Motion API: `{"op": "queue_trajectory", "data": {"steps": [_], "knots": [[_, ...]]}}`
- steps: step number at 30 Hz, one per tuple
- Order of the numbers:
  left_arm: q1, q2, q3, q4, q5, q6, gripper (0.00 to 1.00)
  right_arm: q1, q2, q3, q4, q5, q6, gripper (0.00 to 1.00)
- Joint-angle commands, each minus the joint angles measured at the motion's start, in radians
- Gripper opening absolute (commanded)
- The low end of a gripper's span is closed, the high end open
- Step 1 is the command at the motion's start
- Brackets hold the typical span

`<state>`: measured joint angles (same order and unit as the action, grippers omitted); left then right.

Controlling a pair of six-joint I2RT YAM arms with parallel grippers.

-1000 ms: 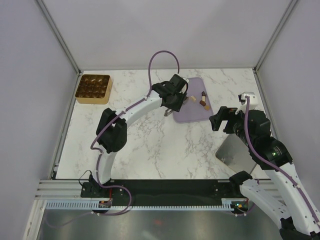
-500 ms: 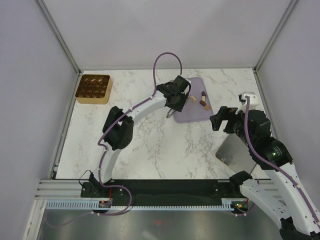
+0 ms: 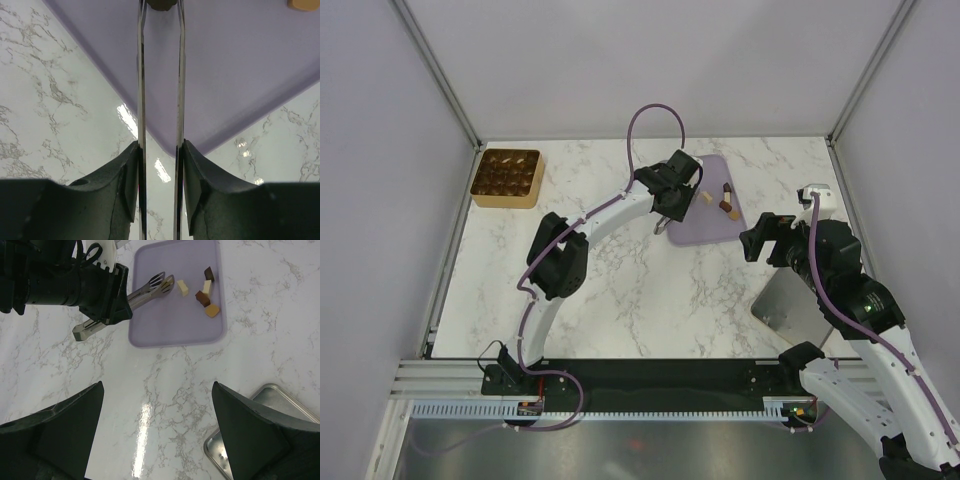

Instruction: Pack the chocolate

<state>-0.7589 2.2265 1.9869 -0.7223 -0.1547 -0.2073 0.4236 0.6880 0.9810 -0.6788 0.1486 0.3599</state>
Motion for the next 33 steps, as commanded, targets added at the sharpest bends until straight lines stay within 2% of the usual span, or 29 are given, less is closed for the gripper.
{"op": "queue_trajectory", "data": {"steps": [1,7,13,16,24,27,33], "knots": [[-0.003,-0.057,0.003,0.023,-0.002,-0.02,0.42,0.001,-0.008,0.022,0.005,0.005,0.005,0.98],[0.003,-0.16,-0.029,-0.037,-0.011,-0.035,0.39,0.003,-0.01,0.025,0.002,-0.014,0.02,0.98],[0.064,-0.28,-0.045,-0.09,-0.032,-0.004,0.39,0.001,0.001,0.025,0.012,-0.033,0.033,0.97],[0.136,-0.332,-0.06,-0.112,-0.032,0.008,0.39,0.003,0.007,0.024,0.015,-0.043,0.034,0.98],[0.446,-0.476,-0.16,-0.118,0.04,0.014,0.38,0.003,0.01,0.015,0.027,-0.041,0.028,0.97],[0.559,-0.498,-0.181,-0.115,0.04,0.023,0.38,0.003,0.016,0.013,0.031,-0.046,0.025,0.98],[0.696,-0.484,-0.198,-0.114,0.058,0.019,0.38,0.004,0.028,0.016,0.038,-0.049,0.022,0.98]]}}
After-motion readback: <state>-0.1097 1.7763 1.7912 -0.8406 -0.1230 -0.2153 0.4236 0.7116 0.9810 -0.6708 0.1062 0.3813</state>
